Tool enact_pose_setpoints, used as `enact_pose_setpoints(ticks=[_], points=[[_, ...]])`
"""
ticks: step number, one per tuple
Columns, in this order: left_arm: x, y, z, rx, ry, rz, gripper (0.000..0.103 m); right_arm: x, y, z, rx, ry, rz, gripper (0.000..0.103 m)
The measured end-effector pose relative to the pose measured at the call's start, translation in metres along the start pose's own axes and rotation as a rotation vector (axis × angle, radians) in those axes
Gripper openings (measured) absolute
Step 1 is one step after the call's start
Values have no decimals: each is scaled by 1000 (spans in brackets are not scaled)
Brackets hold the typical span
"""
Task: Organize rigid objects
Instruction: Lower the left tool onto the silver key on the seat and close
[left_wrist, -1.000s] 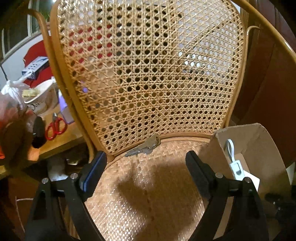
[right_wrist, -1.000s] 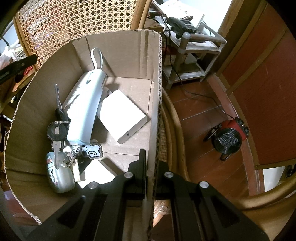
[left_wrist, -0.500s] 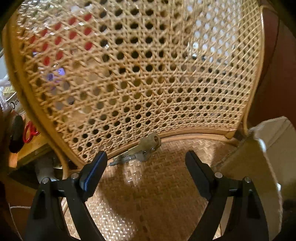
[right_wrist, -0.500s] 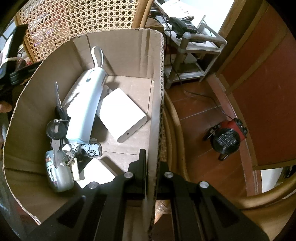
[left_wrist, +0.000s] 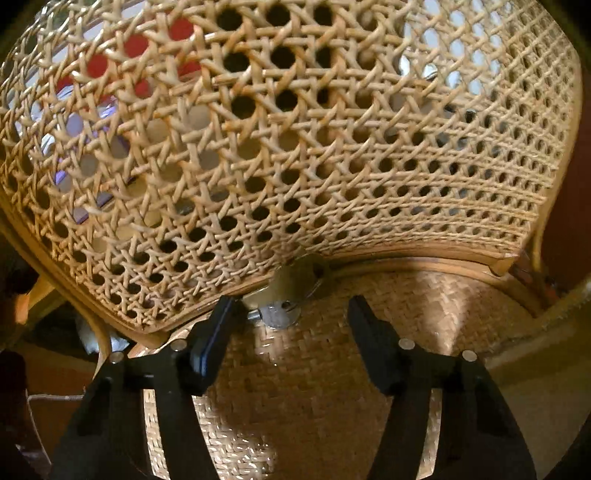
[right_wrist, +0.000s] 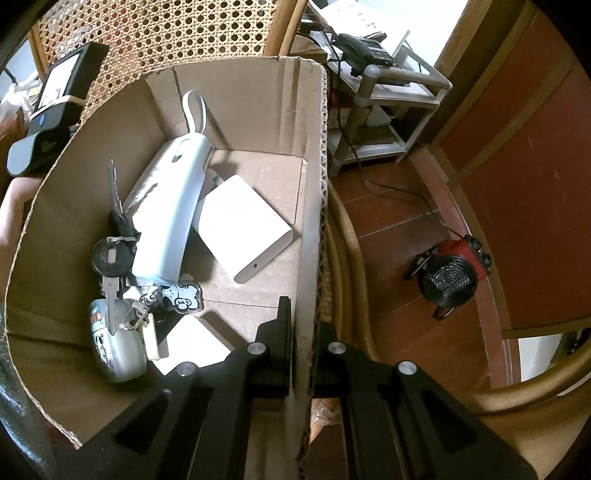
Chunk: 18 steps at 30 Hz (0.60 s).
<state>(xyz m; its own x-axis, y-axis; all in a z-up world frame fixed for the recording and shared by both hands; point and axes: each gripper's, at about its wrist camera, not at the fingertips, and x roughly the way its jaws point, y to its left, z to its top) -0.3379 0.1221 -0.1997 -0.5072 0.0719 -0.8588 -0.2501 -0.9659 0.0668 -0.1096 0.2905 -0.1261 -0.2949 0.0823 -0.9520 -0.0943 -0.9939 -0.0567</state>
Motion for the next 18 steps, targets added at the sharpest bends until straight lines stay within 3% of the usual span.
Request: enact_pose_setpoints(ticks=[3,5,7,8,11,12,18], points=[[2,-2,3,-28,7,26,58,0,-1,0,0,1,4,6],[0,-4,4,-46,8,58,47,-1,0,0,-1,-1,1,6],[0,-2,7,-92,1,107,28,0,-1,0,-4,-1,-1,6],[0,-1,6,-110,-7,111,25,-1,1,-1,-2,-1,0,6],[-2,-8,5,-54,-21,123,14,-1,2,-2,-1,-1,-1,6],[-2,-11,4,-42,-10,105,3,0,2,-1,-1,-1,-3,6],[-7,2,0,-86,3,-15,2,-1,3,-4,-7,-2,-11,6]])
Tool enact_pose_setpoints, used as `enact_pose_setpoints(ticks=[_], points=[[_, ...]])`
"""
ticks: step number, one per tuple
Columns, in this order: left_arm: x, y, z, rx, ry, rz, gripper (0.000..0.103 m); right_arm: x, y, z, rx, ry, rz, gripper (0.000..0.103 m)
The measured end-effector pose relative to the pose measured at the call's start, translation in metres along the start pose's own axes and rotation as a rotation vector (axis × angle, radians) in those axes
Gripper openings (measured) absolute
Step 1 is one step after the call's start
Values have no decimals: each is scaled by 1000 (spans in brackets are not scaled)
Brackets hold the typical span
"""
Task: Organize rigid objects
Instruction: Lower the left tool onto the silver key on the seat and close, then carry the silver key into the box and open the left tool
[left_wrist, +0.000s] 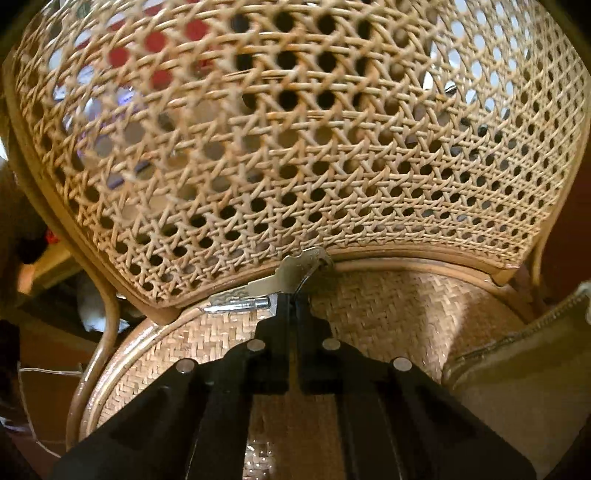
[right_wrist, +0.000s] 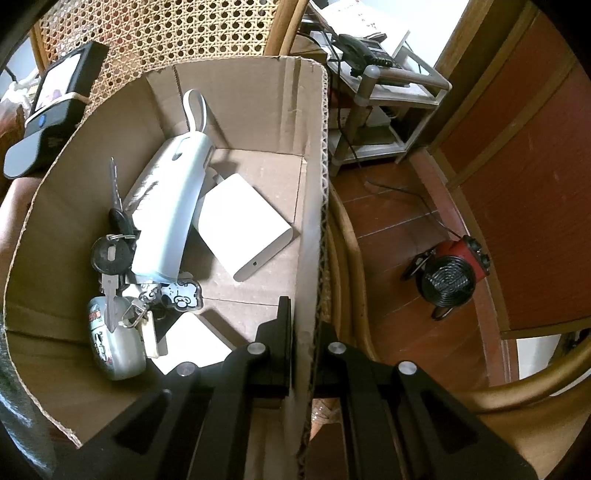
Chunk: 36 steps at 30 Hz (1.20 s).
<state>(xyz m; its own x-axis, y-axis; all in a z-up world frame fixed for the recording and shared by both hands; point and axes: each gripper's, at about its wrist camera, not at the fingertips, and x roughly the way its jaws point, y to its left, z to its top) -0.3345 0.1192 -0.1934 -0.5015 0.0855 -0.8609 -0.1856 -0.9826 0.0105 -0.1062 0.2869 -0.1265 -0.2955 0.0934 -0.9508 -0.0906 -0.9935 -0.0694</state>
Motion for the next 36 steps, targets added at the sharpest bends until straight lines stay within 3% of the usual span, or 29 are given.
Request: enact_pose_setpoints(ticks=[10,16,31,36], points=[[-31,30,1,42,-86,-44,2,1,1,-1,17,0,10,6],[-71,37,-21,77,-110,20,2,0,2,-1,17,0,9,6],[-168,20,-54,177,-192,98,2,-1,0,4,42,-11,25,6],[-193,16,-70,175,-212,80,2,0,1,4,41,-13,26,6]])
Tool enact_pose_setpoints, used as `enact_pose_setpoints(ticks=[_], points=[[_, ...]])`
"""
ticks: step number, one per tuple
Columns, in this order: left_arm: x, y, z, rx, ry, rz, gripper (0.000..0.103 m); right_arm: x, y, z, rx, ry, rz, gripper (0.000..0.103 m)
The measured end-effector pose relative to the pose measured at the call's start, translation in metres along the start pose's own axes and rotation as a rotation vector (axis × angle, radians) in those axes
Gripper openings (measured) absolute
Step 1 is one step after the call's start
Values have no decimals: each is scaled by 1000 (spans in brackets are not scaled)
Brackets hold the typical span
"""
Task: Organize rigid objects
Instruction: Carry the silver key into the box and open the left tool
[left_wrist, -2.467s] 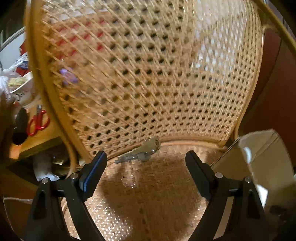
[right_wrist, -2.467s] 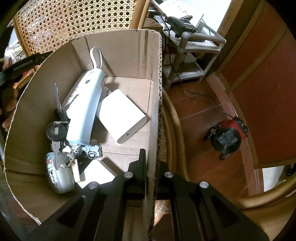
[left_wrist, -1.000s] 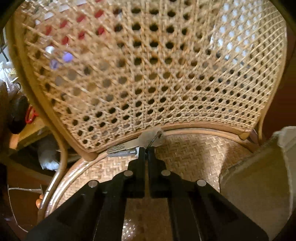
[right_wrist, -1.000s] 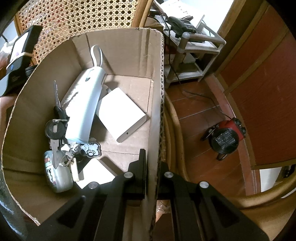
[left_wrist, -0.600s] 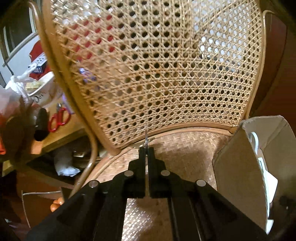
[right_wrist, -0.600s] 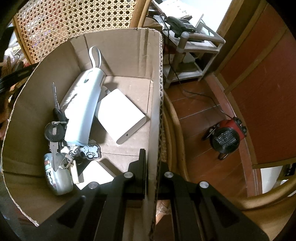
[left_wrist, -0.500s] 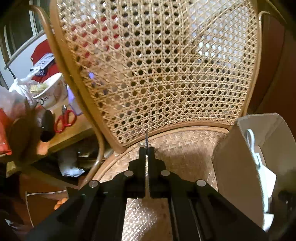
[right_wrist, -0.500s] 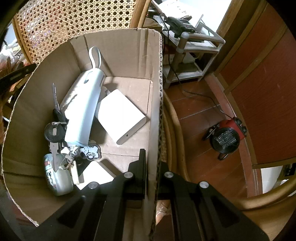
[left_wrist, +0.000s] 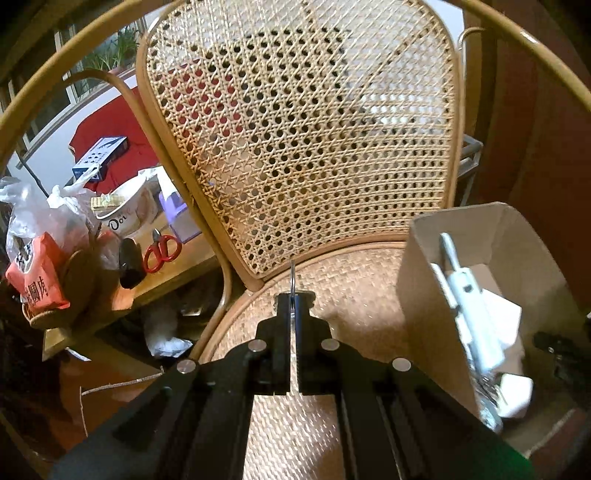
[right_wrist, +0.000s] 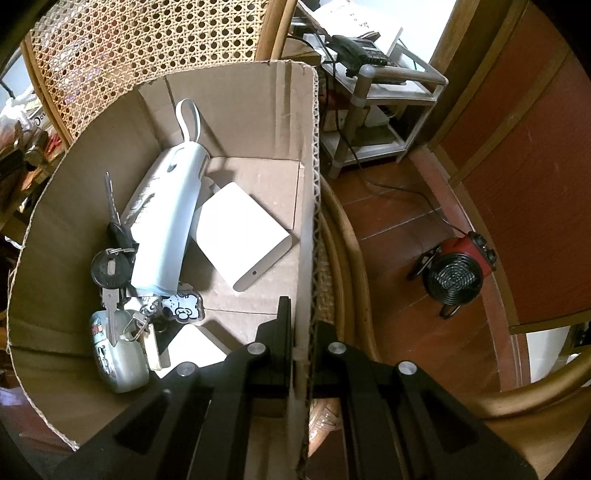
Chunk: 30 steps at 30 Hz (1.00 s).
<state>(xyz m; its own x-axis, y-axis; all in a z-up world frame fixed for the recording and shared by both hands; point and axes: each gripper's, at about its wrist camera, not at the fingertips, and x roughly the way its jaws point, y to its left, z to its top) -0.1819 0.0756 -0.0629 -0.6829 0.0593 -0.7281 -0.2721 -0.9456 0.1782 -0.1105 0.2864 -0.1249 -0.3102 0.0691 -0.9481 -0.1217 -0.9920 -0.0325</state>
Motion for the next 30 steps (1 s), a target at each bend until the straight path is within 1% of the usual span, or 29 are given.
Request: enact_pose_setpoints(ticks=[4,6,9,10,13,18,20,23,25,28,30], points=[[-27,-6,-6,3,-44,18,2,0,0,0,5,0,3,6],[-38,-8,-6,-8,-44,36,2,0,2,0,6,-1,1,6],[-53,-13,-2,-20,-71,65,2,1,3,1,5,0,-1,6],[-56,-14,-1,-25,-78,61,2,1,3,1,2,-1,-4,6],[-75,-18,7,-55,-113,21,2,1,1,1,12,-1,3,6],[-102,-36,19,-65,-162,-57,2,1,2,1,11,-2,0,6],[-104,-43,21,-62,-158,-85,2,1,1,0,15,-2,4,6],[-101,-51,24,-79,-137,-154,2,1,2,0,11,-3,2,6],[-98,-57,24,-74,-126,-167,2,1,3,0,-1,-4,-3,6],[-91,-67,22,-81,-83,-249,2,0,0,-2,-8,-5,-1,6],[-89,-73,20,-76,-74,-268,2,1,1,-2,-8,-4,0,6]])
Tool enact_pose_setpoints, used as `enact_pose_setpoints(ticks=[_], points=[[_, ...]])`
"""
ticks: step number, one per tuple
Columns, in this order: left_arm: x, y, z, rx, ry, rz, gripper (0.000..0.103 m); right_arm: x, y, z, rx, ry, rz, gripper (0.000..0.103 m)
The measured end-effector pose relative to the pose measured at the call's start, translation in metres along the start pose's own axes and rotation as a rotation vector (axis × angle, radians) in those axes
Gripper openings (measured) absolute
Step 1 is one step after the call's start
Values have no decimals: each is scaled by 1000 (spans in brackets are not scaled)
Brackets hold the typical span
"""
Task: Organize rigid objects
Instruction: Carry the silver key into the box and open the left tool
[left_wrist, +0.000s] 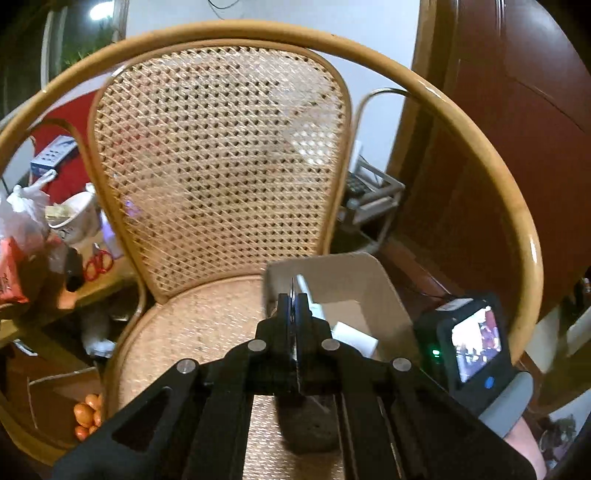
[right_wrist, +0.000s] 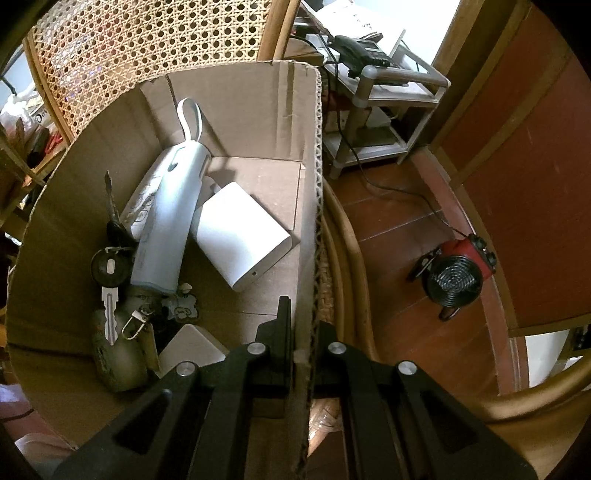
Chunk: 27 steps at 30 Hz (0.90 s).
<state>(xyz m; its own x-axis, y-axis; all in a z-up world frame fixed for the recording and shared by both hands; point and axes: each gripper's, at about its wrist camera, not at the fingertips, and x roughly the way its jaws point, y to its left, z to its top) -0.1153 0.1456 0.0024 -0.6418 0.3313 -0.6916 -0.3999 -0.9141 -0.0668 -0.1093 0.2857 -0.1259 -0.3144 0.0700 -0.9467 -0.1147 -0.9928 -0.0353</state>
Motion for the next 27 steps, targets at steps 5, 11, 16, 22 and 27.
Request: enact_pose_setpoints(ticks=[5,11,16,22,27], points=[[13,-14,-10,42,27,5,2,1,-2,-3,-2,-3,-1,6],[13,-31,-15,86,27,-25,2,1,-2,-3,-3,-3,-2,6],[16,-33,-15,78,32,-33,2,1,-2,-3,-3,-4,-2,6],[41,-28,-20,59,106,-42,2,2,-2,-4,-3,-3,-2,6],[48,-33,-29,120,94,82,7,2,-3,-4,-3,-4,-2,6]])
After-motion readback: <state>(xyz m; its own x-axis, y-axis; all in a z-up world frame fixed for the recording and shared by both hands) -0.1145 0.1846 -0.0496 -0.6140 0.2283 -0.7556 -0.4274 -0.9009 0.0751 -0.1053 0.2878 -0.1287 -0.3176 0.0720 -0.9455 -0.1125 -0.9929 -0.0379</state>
